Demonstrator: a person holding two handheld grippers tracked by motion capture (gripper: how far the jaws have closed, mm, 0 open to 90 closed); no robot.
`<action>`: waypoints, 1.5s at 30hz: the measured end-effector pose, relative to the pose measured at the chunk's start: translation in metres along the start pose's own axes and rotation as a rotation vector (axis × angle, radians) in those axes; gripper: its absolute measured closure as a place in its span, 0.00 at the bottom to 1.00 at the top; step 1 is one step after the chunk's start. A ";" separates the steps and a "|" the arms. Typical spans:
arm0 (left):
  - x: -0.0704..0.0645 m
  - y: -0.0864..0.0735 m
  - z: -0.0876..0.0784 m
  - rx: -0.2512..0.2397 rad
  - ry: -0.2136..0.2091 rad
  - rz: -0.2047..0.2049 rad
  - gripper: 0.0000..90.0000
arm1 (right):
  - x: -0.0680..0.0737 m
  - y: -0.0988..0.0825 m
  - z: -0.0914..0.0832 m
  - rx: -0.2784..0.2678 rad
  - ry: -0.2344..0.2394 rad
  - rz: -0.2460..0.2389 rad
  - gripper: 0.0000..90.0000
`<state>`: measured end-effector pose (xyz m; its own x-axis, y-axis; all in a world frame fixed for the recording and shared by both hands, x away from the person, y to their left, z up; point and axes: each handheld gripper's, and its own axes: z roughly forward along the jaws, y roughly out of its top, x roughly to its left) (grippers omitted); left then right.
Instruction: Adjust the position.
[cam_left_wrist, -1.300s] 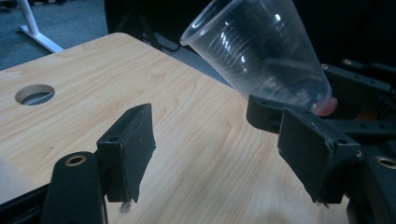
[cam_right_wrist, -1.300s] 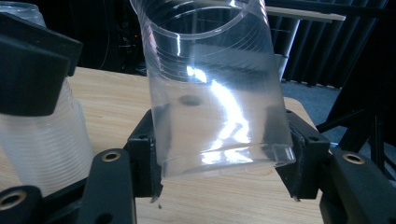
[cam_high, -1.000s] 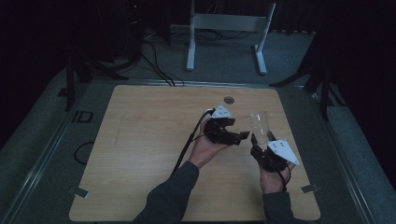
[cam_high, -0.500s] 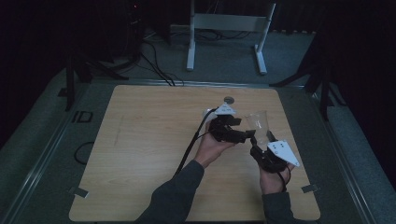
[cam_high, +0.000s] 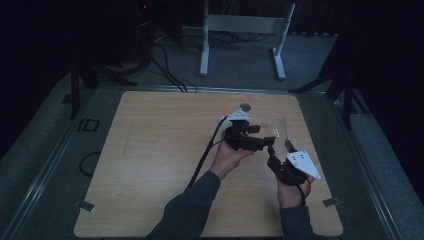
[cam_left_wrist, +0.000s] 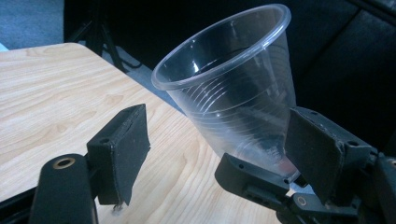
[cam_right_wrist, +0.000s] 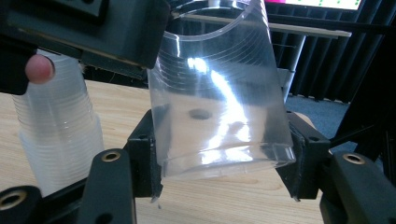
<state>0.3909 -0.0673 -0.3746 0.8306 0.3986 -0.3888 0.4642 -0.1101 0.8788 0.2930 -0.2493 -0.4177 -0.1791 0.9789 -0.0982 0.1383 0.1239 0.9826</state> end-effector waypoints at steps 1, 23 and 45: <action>0.000 0.000 0.001 -0.001 -0.005 -0.004 0.25 | 0.000 0.000 0.000 -0.001 0.000 0.003 0.46; -0.002 0.000 0.013 -0.015 -0.042 -0.054 0.23 | 0.003 -0.003 0.001 0.001 0.021 0.003 0.46; -0.003 0.004 0.021 -0.040 -0.041 -0.087 0.24 | 0.006 -0.007 0.002 0.004 0.041 -0.001 0.45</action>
<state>0.3966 -0.0876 -0.3756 0.8000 0.3673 -0.4744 0.5232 -0.0402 0.8513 0.2925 -0.2438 -0.4250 -0.2186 0.9714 -0.0927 0.1417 0.1256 0.9819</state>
